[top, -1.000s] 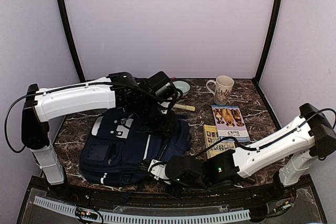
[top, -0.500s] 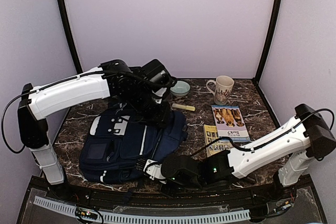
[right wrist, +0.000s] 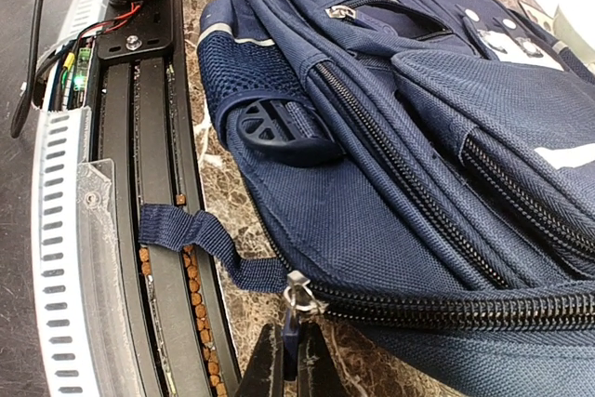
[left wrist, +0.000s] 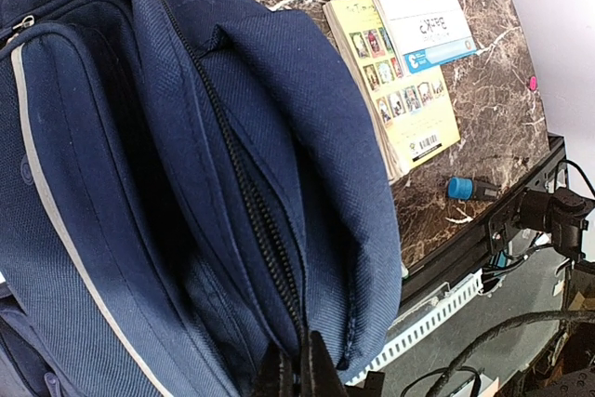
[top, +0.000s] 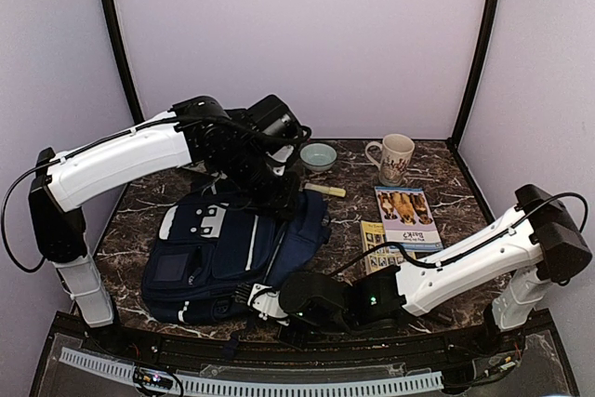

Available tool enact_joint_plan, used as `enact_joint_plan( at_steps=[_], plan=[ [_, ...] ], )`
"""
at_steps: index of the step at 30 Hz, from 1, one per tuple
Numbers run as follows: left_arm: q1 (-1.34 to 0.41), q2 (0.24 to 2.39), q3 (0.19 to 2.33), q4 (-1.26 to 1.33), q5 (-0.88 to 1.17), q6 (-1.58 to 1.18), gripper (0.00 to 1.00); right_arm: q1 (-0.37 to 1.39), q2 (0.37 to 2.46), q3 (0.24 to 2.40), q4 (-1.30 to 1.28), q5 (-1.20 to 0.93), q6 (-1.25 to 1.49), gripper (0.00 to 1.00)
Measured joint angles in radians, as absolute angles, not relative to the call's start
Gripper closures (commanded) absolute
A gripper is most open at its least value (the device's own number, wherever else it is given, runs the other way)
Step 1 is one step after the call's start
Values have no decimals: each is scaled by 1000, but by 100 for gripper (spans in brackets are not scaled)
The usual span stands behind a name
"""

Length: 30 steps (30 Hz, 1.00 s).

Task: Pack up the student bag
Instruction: Unzip the largest pocket of the student bag, then pick up the book from the center of the board.

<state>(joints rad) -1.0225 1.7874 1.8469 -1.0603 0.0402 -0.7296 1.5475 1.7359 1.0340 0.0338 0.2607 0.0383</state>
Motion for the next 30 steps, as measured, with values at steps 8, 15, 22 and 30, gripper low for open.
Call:
enact_joint_plan(
  at_steps=[8, 15, 22, 30],
  plan=[
    [-1023, 1787, 1833, -1045, 40, -730, 100, 1542, 1736, 1034, 30, 251, 43, 83],
    [-1013, 1785, 1753, -982, 36, -739, 100, 1544, 1687, 1008, -14, 282, 67, 52],
    [-1013, 1751, 1655, -967, 37, -740, 100, 1544, 1538, 967, -101, 355, 146, 39],
    [-1018, 1680, 1573, -973, 44, -733, 100, 1523, 1306, 876, -241, 492, 310, 15]
  ],
)
